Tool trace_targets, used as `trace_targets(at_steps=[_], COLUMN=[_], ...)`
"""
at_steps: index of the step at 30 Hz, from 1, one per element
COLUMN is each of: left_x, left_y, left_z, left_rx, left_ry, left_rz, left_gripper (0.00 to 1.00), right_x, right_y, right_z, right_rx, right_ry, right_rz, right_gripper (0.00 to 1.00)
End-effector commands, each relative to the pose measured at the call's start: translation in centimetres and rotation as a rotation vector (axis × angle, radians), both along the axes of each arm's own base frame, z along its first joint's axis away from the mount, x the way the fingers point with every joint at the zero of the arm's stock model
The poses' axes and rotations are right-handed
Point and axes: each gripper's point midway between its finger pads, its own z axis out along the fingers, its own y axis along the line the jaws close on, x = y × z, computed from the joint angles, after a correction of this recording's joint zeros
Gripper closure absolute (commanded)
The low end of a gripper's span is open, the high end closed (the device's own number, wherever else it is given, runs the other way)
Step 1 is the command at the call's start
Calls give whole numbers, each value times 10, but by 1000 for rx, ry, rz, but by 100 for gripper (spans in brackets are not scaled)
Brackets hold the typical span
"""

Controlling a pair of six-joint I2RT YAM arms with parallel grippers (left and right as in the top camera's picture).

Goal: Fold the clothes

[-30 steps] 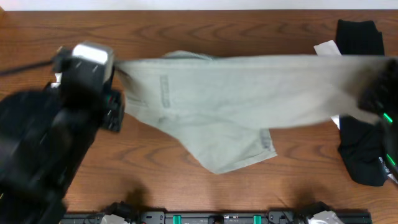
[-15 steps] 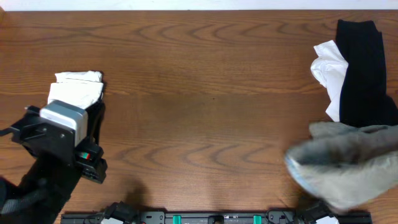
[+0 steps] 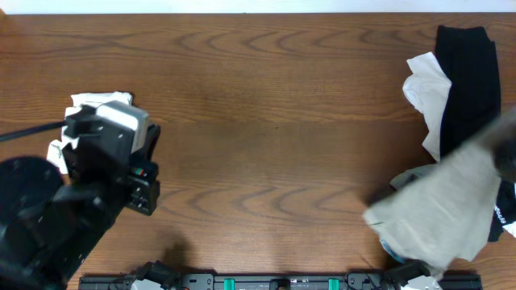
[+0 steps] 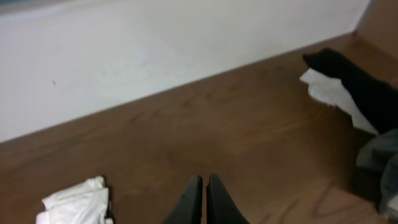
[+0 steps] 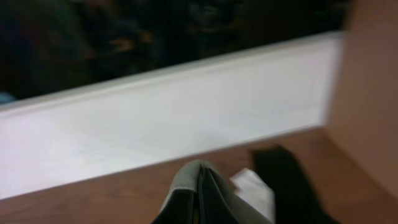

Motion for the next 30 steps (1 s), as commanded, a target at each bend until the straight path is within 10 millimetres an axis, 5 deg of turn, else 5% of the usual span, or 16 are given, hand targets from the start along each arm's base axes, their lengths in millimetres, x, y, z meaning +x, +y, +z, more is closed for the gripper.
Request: trace_targets(at_steps=[1,4,9,14,23,30], left_x=[6,11,11,21,40,64], left_y=[-4,-6,-32,-54,-83,-91], left_z=[-8,-20,-37,-63,-103,-136], left_rx=[2,20,-13,8,15,83], left_ry=[44,101,203,292,428,503], left_rz=[-7,-9,-138,-261,-415,-465], left_gripper=[94,94,94,87,25,16], right_x=[34,57,89,95,86,61], right_y=[59,97,131,161,159,147], right_z=[5,14,26,41,57,74], right_rx=[19,51,114,135,150,162], right_ry=[-8,-42,-99,-173,-231,-281], right_rz=[276,431,498,562,545,558], right_gripper=[99,99,99,99,99,99])
